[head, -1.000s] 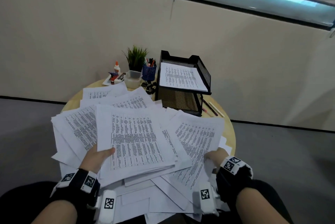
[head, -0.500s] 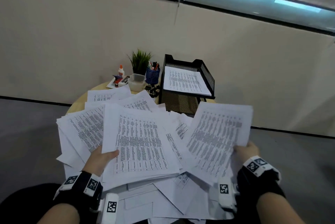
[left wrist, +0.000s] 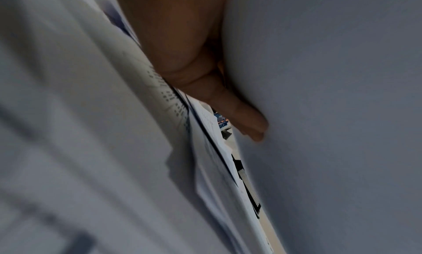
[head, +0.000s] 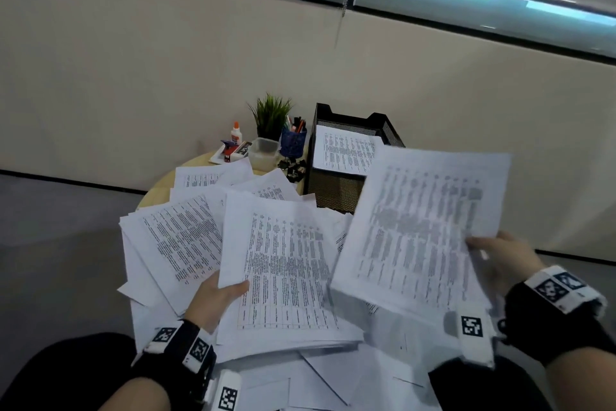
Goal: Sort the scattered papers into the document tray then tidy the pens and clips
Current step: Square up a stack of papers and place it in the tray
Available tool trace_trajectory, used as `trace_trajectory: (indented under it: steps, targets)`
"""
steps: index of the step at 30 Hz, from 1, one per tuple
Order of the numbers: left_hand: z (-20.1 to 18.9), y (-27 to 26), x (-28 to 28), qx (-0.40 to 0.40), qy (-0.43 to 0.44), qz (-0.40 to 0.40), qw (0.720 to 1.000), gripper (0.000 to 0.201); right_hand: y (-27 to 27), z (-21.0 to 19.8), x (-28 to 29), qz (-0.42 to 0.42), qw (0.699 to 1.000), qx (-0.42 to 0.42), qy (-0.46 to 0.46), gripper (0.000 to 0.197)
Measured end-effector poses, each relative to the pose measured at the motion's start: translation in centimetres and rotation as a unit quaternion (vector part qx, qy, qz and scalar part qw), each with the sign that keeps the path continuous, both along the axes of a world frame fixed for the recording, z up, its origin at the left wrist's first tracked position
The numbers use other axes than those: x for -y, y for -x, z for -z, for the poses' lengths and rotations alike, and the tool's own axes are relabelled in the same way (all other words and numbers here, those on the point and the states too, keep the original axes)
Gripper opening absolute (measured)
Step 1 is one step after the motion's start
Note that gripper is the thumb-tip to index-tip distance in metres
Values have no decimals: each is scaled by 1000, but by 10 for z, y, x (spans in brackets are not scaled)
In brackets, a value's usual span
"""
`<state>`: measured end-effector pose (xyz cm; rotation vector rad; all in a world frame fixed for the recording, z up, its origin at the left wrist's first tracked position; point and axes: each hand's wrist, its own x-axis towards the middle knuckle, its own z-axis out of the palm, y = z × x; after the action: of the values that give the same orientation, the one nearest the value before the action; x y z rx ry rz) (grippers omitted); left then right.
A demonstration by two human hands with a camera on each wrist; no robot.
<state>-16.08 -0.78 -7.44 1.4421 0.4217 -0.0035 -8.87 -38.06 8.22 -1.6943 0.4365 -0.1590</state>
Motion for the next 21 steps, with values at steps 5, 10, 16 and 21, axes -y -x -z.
trace_trajectory:
  steps: [5,10,16,21]
  targets:
    - [-5,3,15,4,-1,9,1000,48,-3,46,-32,-91,992,-87,-14,23]
    - [-13,6,19,15,21,26,999,43,-12,77,-53,-127,984,-125,-1,17]
    - [-14,6,28,58,34,52,996,95,-25,94,-59,-175,970,-162,56,38]
    - [-18,8,43,47,58,72,995,89,-9,107,-65,-205,958,-200,17,25]
